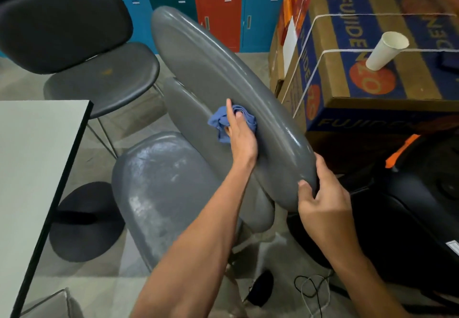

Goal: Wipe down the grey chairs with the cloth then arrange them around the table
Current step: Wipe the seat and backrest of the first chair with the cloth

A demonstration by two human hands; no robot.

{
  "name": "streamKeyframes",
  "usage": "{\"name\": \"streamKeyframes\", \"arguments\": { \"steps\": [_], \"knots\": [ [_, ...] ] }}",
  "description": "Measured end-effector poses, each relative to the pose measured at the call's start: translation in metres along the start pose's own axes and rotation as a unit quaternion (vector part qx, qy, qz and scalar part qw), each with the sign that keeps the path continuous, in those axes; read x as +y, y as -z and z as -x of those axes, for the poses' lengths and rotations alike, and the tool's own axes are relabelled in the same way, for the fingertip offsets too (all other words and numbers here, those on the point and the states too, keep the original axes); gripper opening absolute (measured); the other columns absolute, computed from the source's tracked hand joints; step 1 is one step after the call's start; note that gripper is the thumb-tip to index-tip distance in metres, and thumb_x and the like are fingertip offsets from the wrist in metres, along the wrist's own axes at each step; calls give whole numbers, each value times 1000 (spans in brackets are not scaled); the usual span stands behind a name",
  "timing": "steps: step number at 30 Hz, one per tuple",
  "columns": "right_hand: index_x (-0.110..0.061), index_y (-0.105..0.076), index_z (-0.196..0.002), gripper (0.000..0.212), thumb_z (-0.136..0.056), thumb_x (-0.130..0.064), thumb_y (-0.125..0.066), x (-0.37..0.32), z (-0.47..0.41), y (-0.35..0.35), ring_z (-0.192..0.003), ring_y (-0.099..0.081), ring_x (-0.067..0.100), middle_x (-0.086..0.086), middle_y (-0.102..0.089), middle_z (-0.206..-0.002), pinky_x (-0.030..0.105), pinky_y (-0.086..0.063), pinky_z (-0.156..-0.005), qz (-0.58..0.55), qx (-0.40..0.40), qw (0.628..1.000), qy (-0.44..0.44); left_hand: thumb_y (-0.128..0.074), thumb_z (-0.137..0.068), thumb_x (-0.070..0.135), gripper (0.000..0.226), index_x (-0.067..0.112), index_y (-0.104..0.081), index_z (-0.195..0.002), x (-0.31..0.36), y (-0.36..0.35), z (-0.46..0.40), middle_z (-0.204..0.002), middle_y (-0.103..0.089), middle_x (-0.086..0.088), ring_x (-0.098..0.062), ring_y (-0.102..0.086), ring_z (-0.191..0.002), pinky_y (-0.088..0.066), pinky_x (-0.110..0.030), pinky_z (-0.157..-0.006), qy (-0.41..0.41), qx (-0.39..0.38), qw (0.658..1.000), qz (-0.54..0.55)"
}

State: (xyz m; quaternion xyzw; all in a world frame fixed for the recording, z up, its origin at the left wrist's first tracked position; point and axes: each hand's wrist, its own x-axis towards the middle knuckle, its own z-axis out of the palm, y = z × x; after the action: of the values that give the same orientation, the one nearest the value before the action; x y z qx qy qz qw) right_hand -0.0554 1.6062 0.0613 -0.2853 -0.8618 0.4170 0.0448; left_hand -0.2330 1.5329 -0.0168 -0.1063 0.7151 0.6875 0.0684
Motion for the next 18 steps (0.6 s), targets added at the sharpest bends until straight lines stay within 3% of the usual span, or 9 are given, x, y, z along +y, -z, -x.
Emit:
{"name": "streamKeyframes", "arguments": {
  "steps": [5, 7, 9, 11, 13, 15, 18],
  "knots": [
    [-12, -30, -159, 63, -101, -16, -54, -21, -10, -12, -137, -46, 23, 11, -38, -157, 23, -36, -102, 54, 46, 997, 30, -24, -110, 46, 42, 69, -20, -146, -21, -2, 75, -150, -25, 39, 9, -25, -144, -24, -26, -119, -53, -74, 996, 9],
    [-8, -32, -157, 58, -101, -15, -50, -33, -19, -20, -137, -46, 26, 14, -39, -155, 29, -39, -105, 82, 69, 991, 78, -27, -113, 33, 47, 64, -19, -148, -45, 3, 90, -140, -21, 53, 25, -24, -135, -25, -17, -117, -71, -90, 993, -7],
    [-3, -38, -153, 56, -98, -14, -46, -40, -30, -28, -133, -49, 33, 18, -43, -151, 40, -43, -107, 125, 96, 981, 111, -29, -112, 30, 48, 58, -19, -150, -51, 5, 65, -133, -25, 59, 29, -30, -125, -28, -15, -114, -33, -97, 995, -8],
    [-1, -41, -151, 62, -91, -15, -47, -40, -38, -33, -125, -51, 38, 20, -47, -147, 49, -46, -101, 157, 109, 974, 121, -27, -109, 45, 44, 62, -19, -149, -35, 5, 23, -153, -29, 36, 9, -33, -140, -25, -22, -116, 30, -53, 998, -2],
    [-1, -41, -151, 61, -91, -9, -51, -43, -41, -38, -119, -52, 40, 20, -48, -144, 53, -47, -96, 179, 116, 970, 115, -24, -113, 35, 47, 47, -15, -158, -8, 8, -21, -166, -22, 9, -12, -27, -151, -20, -15, -105, 48, -1, 999, -17],
    [-2, -40, -152, 64, -91, -4, -59, -46, -41, -40, -119, -51, 39, 20, -47, -144, 53, -47, -96, 196, 107, 970, 95, -22, -114, 32, 49, 39, -14, -161, 18, 13, -46, -168, -19, 7, -14, -23, -152, -19, -17, -105, -3, 10, 1000, 0],
    [-7, -36, -155, 69, -91, -8, -61, -53, -43, -41, -124, -48, 36, 18, -44, -147, 49, -44, -100, 211, 94, 971, 62, -24, -110, 40, 46, 54, -22, -154, 36, 8, -22, -164, -28, 10, -16, -22, -152, -21, -37, -121, -127, -39, 990, -50]
  ]
}}
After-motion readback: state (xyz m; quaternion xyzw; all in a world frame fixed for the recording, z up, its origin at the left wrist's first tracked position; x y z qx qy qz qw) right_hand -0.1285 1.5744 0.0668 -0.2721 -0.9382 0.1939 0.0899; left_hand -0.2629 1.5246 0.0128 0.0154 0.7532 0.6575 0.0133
